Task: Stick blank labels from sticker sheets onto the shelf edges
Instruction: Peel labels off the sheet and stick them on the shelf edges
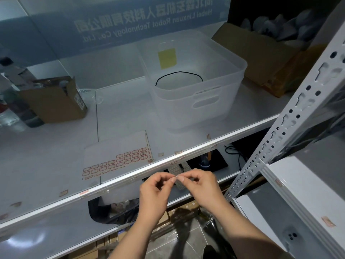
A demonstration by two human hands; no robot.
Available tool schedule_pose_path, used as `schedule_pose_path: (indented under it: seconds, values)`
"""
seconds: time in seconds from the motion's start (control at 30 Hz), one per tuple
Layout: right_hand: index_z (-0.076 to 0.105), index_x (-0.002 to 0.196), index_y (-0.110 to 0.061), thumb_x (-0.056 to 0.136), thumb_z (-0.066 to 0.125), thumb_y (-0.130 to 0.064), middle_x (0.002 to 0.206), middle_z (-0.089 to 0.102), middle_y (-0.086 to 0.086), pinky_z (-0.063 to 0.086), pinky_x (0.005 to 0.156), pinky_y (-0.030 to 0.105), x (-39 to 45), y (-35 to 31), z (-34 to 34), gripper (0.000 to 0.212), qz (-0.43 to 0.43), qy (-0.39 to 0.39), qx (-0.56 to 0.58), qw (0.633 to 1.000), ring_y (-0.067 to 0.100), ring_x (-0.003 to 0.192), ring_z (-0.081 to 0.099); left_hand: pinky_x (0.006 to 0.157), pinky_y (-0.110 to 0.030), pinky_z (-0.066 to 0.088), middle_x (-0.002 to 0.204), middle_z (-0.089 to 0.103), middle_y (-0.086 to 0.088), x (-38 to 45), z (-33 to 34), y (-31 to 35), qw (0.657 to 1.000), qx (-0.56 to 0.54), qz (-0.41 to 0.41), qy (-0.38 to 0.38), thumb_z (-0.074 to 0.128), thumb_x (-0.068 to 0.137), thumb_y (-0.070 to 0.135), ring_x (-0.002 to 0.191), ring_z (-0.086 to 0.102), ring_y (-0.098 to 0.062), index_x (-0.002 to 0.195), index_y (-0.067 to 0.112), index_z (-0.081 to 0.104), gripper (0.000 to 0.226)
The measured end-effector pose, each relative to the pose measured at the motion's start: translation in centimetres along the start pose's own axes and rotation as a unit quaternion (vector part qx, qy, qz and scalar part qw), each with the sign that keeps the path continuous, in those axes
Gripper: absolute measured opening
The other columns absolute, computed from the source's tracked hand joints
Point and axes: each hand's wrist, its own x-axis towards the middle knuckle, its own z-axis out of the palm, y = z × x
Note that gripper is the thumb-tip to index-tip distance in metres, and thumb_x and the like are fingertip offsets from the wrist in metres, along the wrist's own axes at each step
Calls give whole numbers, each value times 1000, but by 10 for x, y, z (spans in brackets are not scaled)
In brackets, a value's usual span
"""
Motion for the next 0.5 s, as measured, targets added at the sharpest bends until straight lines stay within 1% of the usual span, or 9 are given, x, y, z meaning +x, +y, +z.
schedule_pose_path:
  seconds: [0.03,0.07,0.13,0.2,0.27,0.33,0.37,0.43,0.5]
  values:
    - [80,99,-40,90,74,-37,93,76,-18,55,69,19,0,-1,3,11,8,3,14,1000,-2,77,69,68,-10,51,82,76,14,0,-2,-1,1000,8,5,11,77,90,14,77,69,-4,89,28,77,14]
    - [79,104,-40,92,73,-35,94,77,-17,55,69,19,-1,-1,8,14,19,12,31,999,-1,76,69,69,-9,51,82,76,15,-1,-3,-2,1000,12,8,24,77,90,14,79,70,-2,88,29,77,15]
    - [75,112,-42,94,71,-32,88,78,-14,54,62,18,-1,0,17,21,51,43,76,995,-2,62,66,70,-9,51,83,76,16,-1,-6,-5,998,10,8,56,77,90,13,79,71,-2,87,33,76,20]
    - [73,117,-44,94,70,-32,82,78,-10,53,60,21,0,0,26,26,80,76,120,987,-1,52,62,69,-8,50,82,76,17,0,-11,-8,996,13,11,86,78,89,13,77,70,-2,85,36,76,23]
    - [70,117,-49,96,68,-34,78,77,-6,54,59,24,1,0,33,26,86,94,134,983,0,49,61,69,-10,51,82,77,15,1,-19,-12,995,5,3,96,79,88,16,76,71,-4,84,37,77,22]
    - [69,114,-52,97,67,-37,77,76,-4,53,58,24,0,-1,39,23,83,109,140,981,0,50,62,69,-13,55,83,78,12,2,-26,-14,995,-7,-5,95,79,88,20,77,72,-5,85,37,78,17]
    - [70,116,-50,97,66,-37,83,76,-5,52,57,21,-1,-1,42,23,81,118,140,980,0,50,63,70,-15,56,83,78,12,2,-29,-14,996,-10,-6,93,80,88,23,77,72,-5,86,37,79,15]
    - [71,124,-41,98,65,-37,103,75,-12,51,54,16,-2,-2,47,27,77,136,141,978,-1,52,65,70,-14,57,83,79,12,2,-33,-13,996,-18,-5,89,80,87,24,77,72,-2,86,39,79,15]
    - [70,128,-37,100,62,-34,111,71,-22,52,54,16,-5,-4,51,29,70,145,147,976,-1,54,66,70,-14,57,84,79,12,2,-33,-11,996,-26,-5,88,81,86,22,77,72,0,87,37,80,15]
